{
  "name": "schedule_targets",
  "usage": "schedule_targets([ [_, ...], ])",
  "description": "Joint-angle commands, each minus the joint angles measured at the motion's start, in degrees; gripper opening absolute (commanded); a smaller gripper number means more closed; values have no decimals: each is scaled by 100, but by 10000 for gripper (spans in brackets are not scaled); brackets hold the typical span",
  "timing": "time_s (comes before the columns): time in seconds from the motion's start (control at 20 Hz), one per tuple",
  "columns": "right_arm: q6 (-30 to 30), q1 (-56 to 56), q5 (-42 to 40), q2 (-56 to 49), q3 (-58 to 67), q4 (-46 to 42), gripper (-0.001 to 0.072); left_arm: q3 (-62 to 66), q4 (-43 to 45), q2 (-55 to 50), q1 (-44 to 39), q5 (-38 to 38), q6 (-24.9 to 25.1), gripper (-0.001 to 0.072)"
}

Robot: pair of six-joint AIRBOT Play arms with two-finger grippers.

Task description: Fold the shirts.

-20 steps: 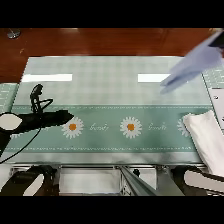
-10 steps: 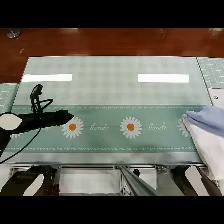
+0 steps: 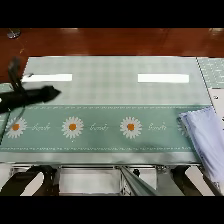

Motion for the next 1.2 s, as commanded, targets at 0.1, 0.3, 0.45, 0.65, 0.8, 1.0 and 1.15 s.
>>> schedule_targets([
  [0.1,-835,3508,-2129,-1381,1753,1932,26,3405,415,-1561,-916,-614,114,18],
  [0.3,-470,6282,-2199,-2306,1443,-1373,26,3497,2461,-2122,-1738,-940,-960,20],
  [0.45,247,6826,-2199,-2837,442,-2227,26,2833,2852,-2380,-1690,-1097,-999,20],
  [0.65,798,6741,-2295,-2997,-411,-2315,26,2614,2931,-2581,-1515,-1226,-999,20],
  [0.8,793,6741,-2378,-2983,-409,-2374,26,2612,2922,-2605,-1508,-1244,-999,21],
  [1.0,793,6741,-2376,-2983,-409,-2374,26,2612,2922,-2618,-1508,-1244,-997,21],
  [1.15,793,6741,-2376,-2983,-409,-2374,26,2612,2922,-2621,-1508,-1244,-999,20],
])
